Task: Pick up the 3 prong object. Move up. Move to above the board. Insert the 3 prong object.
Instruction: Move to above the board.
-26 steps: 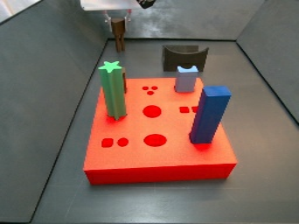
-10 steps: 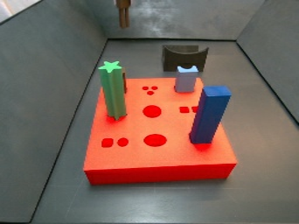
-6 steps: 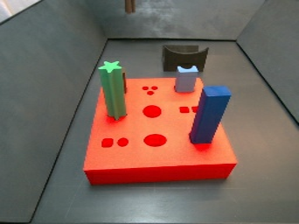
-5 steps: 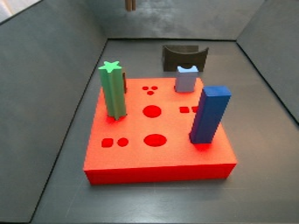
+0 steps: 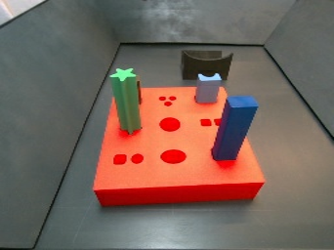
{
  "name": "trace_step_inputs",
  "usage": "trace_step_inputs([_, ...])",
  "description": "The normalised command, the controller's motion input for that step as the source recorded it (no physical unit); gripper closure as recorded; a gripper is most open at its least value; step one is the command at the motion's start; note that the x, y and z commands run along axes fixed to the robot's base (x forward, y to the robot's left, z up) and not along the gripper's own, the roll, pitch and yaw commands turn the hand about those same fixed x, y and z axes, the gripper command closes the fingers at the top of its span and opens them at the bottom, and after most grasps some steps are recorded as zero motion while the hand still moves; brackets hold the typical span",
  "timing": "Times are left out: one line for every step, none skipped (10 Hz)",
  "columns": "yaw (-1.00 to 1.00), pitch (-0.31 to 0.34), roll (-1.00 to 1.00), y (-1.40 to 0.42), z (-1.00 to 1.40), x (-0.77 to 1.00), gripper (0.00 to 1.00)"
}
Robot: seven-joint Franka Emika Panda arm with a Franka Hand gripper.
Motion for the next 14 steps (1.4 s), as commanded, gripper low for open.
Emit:
trace_step_inputs([-0.39,0.066,0.0,-1.0,0.2,0.13,1.0])
trace_step_inputs([-0.18,0.046,-0.03,-1.0,0.2,0.13,1.0])
trace_step_inputs([-0.08,0.045,-0.03,-1.0,0.2,0.14,1.0])
trace_step_inputs([-0.04,0.052,-0.02,-1.0,0.21,0.14,1.0])
trace_step_inputs([-0.02,0.062,-0.03,-1.0,0.21,0.14,1.0])
trace_step_inputs([-0.01,0.065,0.0,-1.0,0.21,0.14,1.0])
trace_step_inputs([0.0,0.067,0.0,-1.0,0.22,0.14,1.0])
trace_step_inputs([0.0,0.068,-0.02,-1.0,0.22,0.15,1.0])
trace_step_inputs([0.01,0.087,0.0,-1.0,0.22,0.16,1.0])
trace_step_inputs([0.01,0.1,0.01,-1.0,0.22,0.17,1.0])
trace_step_inputs([0.01,0.121,0.0,-1.0,0.22,0.19,1.0])
trace_step_inputs([0.01,0.127,0.01,-1.0,0.23,0.21,1.0])
trace_step_inputs([0.01,0.133,0.01,-1.0,0.23,0.22,1.0])
trace_step_inputs([0.01,0.134,0.01,-0.83,0.19,0.22,1.0])
